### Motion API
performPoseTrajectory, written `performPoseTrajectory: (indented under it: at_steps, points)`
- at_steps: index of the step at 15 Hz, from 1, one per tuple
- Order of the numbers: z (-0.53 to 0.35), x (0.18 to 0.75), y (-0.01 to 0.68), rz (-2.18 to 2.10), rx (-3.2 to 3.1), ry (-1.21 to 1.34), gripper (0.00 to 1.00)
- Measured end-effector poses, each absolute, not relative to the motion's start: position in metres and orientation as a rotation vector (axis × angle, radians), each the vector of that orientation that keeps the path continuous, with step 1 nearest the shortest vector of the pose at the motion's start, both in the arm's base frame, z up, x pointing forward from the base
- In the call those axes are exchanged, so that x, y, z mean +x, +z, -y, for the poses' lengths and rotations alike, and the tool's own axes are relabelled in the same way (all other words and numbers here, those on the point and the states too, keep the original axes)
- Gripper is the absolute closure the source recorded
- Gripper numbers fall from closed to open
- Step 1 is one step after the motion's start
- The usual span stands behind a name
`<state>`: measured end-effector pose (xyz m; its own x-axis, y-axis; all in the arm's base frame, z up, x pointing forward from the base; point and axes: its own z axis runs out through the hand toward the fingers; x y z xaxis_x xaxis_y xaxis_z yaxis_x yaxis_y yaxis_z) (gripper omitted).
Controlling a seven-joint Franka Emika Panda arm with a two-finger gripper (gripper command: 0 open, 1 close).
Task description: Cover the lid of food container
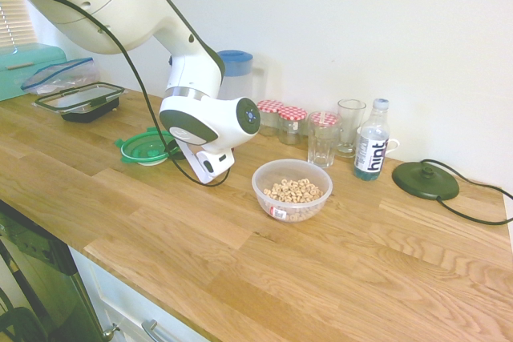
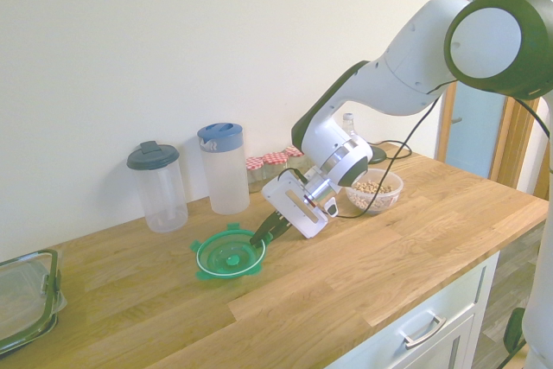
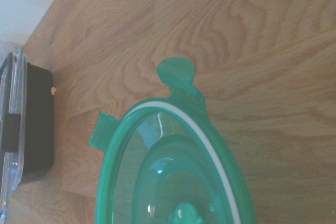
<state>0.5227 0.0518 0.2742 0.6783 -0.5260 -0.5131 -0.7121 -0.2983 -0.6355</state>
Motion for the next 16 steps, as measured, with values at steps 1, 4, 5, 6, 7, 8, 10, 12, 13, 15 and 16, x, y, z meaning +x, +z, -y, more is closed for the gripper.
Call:
performPoseTrajectory:
  at_steps: [1, 4, 5, 6, 7, 8, 10, 12, 13, 15, 16]
  points:
    - [-0.053, 0.523, 0.275, -0.953, -1.982, 0.26, 1.0]
    - [-0.052, 0.523, 0.281, -0.926, -2.037, 0.28, 1.0]
    - [-0.05, 0.524, 0.293, -0.918, -2.057, 0.275, 1.0]
    - [-0.046, 0.526, 0.312, -0.908, -2.075, 0.264, 1.0]
    - [-0.04, 0.526, 0.337, -0.901, -2.09, 0.249, 1.0]
    - [-0.033, 0.525, 0.361, -0.896, -2.102, 0.231, 1.0]
    - [-0.015, 0.523, 0.403, -0.914, -2.18, 0.193, 1.0]
    - [0.002, 0.526, 0.438, -0.97, -2.327, 0.134, 1.0]
    - [0.012, 0.526, 0.456, -1.0, -2.4, 0.099, 1.0]
    - [0.035, 0.52, 0.504, -1.065, -2.542, 0.03, 1.0]
    - [0.045, 0.513, 0.534, -1.098, -2.608, -0.017, 1.0]
